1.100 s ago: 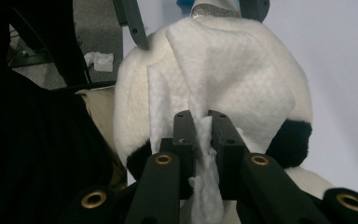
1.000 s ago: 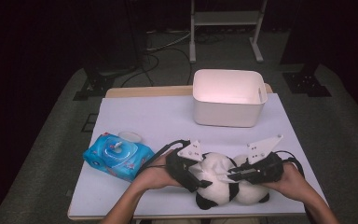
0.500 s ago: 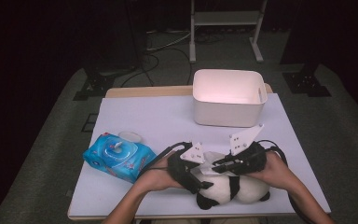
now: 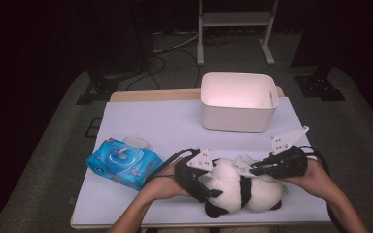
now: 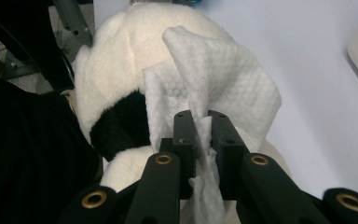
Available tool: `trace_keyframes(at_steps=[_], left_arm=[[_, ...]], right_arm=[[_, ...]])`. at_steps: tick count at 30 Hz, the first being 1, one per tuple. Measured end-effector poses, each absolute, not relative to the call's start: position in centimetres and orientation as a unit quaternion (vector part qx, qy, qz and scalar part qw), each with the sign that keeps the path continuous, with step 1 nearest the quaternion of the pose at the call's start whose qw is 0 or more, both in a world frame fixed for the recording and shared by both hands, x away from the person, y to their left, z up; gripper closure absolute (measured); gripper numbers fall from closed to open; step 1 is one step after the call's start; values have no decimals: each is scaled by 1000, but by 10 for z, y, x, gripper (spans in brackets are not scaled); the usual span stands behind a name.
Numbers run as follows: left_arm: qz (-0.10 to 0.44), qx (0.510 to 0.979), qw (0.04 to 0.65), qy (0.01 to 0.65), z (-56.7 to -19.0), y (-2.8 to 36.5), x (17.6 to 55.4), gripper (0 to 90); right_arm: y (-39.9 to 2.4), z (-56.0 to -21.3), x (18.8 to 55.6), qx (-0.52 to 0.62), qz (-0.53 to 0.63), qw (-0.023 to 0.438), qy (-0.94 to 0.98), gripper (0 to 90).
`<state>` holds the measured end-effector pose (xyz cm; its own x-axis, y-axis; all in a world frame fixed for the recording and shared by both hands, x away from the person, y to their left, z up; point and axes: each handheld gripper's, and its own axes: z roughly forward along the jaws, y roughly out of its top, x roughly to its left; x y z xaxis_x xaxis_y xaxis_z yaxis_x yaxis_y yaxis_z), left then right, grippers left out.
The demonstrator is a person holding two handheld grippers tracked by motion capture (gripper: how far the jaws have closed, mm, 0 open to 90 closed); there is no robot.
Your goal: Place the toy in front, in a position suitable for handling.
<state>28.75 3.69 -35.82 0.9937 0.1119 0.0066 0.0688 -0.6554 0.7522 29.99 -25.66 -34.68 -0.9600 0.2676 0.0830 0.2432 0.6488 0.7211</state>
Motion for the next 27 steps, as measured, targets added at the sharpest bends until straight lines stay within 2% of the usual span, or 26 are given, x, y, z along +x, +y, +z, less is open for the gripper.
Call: trace_keyframes(at_steps=[15, 27], left_arm=[[8, 923, 382, 56, -349, 18, 297, 98], [-9, 932, 355, 69, -360, 4, 310, 87]], right_arm=[[-240, -360, 282, 112, 408, -3, 906, 821], [-225, -365, 285, 104, 385, -4, 917, 830]])
